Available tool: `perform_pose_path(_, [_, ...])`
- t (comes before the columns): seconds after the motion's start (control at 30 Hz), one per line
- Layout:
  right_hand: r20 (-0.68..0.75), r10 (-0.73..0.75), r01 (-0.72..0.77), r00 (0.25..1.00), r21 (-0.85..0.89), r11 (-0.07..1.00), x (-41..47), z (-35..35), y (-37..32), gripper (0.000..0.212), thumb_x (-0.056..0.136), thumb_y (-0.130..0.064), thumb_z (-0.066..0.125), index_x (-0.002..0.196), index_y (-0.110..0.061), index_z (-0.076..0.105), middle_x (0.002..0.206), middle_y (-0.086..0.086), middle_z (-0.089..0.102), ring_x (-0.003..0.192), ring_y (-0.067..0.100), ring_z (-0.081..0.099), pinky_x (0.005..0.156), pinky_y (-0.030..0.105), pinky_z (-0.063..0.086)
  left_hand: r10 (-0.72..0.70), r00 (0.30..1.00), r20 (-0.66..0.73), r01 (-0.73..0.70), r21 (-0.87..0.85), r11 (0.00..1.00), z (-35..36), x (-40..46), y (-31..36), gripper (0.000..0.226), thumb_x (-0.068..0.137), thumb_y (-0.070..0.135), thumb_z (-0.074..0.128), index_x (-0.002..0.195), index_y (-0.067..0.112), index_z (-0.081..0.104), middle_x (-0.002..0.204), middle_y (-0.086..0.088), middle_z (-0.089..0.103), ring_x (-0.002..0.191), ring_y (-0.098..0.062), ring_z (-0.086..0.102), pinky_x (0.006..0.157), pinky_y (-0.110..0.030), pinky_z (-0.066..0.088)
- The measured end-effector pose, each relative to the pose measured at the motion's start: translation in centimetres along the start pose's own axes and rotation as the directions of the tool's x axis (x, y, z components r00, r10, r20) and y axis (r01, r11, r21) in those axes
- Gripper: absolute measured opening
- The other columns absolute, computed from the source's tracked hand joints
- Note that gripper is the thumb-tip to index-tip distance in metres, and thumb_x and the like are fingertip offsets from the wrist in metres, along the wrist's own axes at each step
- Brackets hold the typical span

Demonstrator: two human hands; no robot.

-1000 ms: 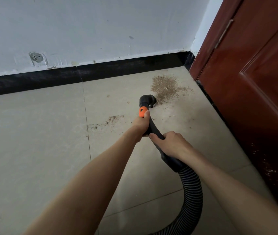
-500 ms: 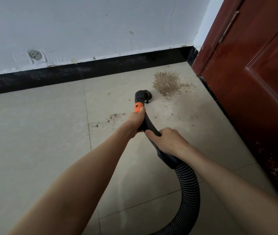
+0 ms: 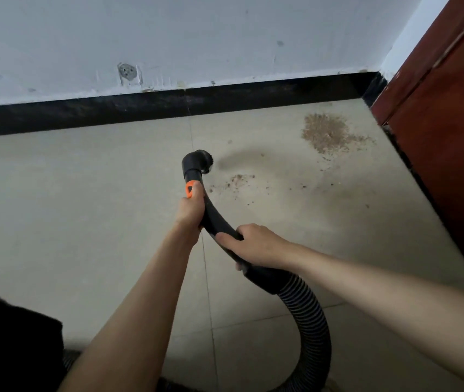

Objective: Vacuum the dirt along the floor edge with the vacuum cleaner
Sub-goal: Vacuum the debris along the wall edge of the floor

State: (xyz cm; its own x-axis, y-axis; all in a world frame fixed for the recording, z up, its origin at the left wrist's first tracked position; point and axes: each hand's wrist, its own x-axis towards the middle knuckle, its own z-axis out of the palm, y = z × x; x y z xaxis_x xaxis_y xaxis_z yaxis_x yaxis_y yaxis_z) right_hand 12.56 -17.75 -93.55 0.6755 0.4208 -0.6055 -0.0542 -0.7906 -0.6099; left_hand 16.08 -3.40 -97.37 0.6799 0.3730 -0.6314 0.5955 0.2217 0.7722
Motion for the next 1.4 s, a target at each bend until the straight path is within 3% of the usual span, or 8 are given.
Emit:
perform_pose_path(0.13, [0.061, -0.001, -0.002, 0.998, 0.049, 0.999, -0.2, 1.6, -1.0, 0.051, 0.097, -0.059, 0.038, 0.083, -0.011, 0.052, 0.068, 0.007, 0.073, 0.045, 0.009, 0.06, 0.06, 0.026, 0.05, -0.023, 1.0, -0.008, 0.023, 0.008, 1.0, -2.0, -0.8, -1.3, 0.034, 0.096, 0.039, 0.037, 0.09, 0.007, 0.048, 0.08, -0.005, 0.049, 0.072, -0.017, 0.051, 0.057, -0.028, 0.042])
perform_pose_path(0.37, [0.055, -0.008, 0.013, 0.998, -0.086, 0.996, -1.0, 3.2, -0.7, 0.055, 0.093, -0.065, 0.037, 0.082, -0.013, 0.052, 0.066, 0.003, 0.071, 0.049, 0.012, 0.064, 0.067, 0.033, 0.056, -0.087, 0.996, -0.005, 0.087, 0.001, 0.996, -3.3, -1.8, -3.4, 0.033, 0.096, 0.038, 0.036, 0.095, 0.007, 0.046, 0.081, -0.005, 0.05, 0.074, -0.018, 0.052, 0.055, -0.029, 0.042])
perform_pose_path(0.47, [0.042, 0.001, 0.002, 0.999, -0.078, 0.997, -1.1, 2.9, -0.5, 0.056, 0.093, -0.065, 0.037, 0.079, -0.013, 0.052, 0.065, 0.005, 0.072, 0.048, 0.012, 0.064, 0.067, 0.031, 0.055, -0.091, 0.996, 0.017, 0.091, 0.002, 0.996, -2.7, -1.8, -3.0, 0.035, 0.096, 0.036, 0.037, 0.104, 0.004, 0.046, 0.081, -0.006, 0.051, 0.073, -0.018, 0.052, 0.055, -0.029, 0.042])
perform_pose_path(0.7, [0.024, 0.043, -0.04, 0.999, -0.091, 0.995, -2.0, 2.2, 0.9, 0.056, 0.094, -0.064, 0.035, 0.076, -0.013, 0.051, 0.061, 0.004, 0.071, 0.05, 0.013, 0.063, 0.07, 0.033, 0.055, -0.113, 0.991, 0.069, 0.111, 0.03, 0.993, -0.7, -2.3, -3.3, 0.033, 0.096, 0.035, 0.036, 0.104, 0.005, 0.046, 0.079, -0.005, 0.049, 0.071, -0.017, 0.052, 0.054, -0.028, 0.042])
perform_pose_path(0.83, [-0.013, 0.065, -0.066, 0.998, -0.086, 0.994, -2.6, 1.6, 1.6, 0.055, 0.095, -0.063, 0.035, 0.075, -0.014, 0.049, 0.063, 0.005, 0.071, 0.054, 0.014, 0.063, 0.073, 0.033, 0.054, -0.101, 0.988, 0.118, 0.097, 0.039, 0.994, 0.7, -2.4, -3.2, 0.032, 0.097, 0.035, 0.037, 0.104, 0.004, 0.046, 0.08, -0.006, 0.049, 0.072, -0.018, 0.052, 0.055, -0.027, 0.044])
perform_pose_path(0.97, [-0.037, 0.1, -0.102, 0.994, -0.047, 0.994, -3.1, 0.7, 2.6, 0.055, 0.095, -0.063, 0.035, 0.076, -0.014, 0.049, 0.064, 0.005, 0.072, 0.057, 0.015, 0.064, 0.074, 0.033, 0.053, -0.106, 0.981, 0.162, 0.097, 0.061, 0.993, 2.6, -2.3, -3.0, 0.03, 0.096, 0.036, 0.039, 0.09, 0.008, 0.048, 0.079, -0.005, 0.048, 0.07, -0.017, 0.052, 0.054, -0.026, 0.044])
perform_pose_path(1.27, [-0.111, 0.156, -0.152, 0.981, 0.052, 0.987, -3.5, -0.7, 4.4, 0.054, 0.096, -0.061, 0.036, 0.073, -0.014, 0.051, 0.052, 0.0, 0.065, 0.069, 0.021, 0.069, 0.081, 0.037, 0.055, -0.099, 0.97, 0.221, 0.064, 0.159, 0.985, 6.4, -1.7, -2.4, 0.036, 0.097, 0.041, 0.038, 0.097, 0.006, 0.048, 0.082, -0.006, 0.052, 0.072, -0.018, 0.054, 0.054, -0.027, 0.045])
perform_pose_path(1.4, [-0.16, 0.198, -0.186, 0.967, 0.084, 0.979, -3.5, -1.1, 5.0, 0.053, 0.096, -0.06, 0.036, 0.074, -0.014, 0.051, 0.059, 0.001, 0.067, 0.078, 0.024, 0.069, 0.086, 0.041, 0.054, -0.106, 0.956, 0.275, 0.054, 0.191, 0.98, 8.0, -1.4, -1.9, 0.037, 0.097, 0.041, 0.039, 0.092, 0.006, 0.049, 0.083, -0.006, 0.052, 0.073, -0.017, 0.055, 0.055, -0.025, 0.045])
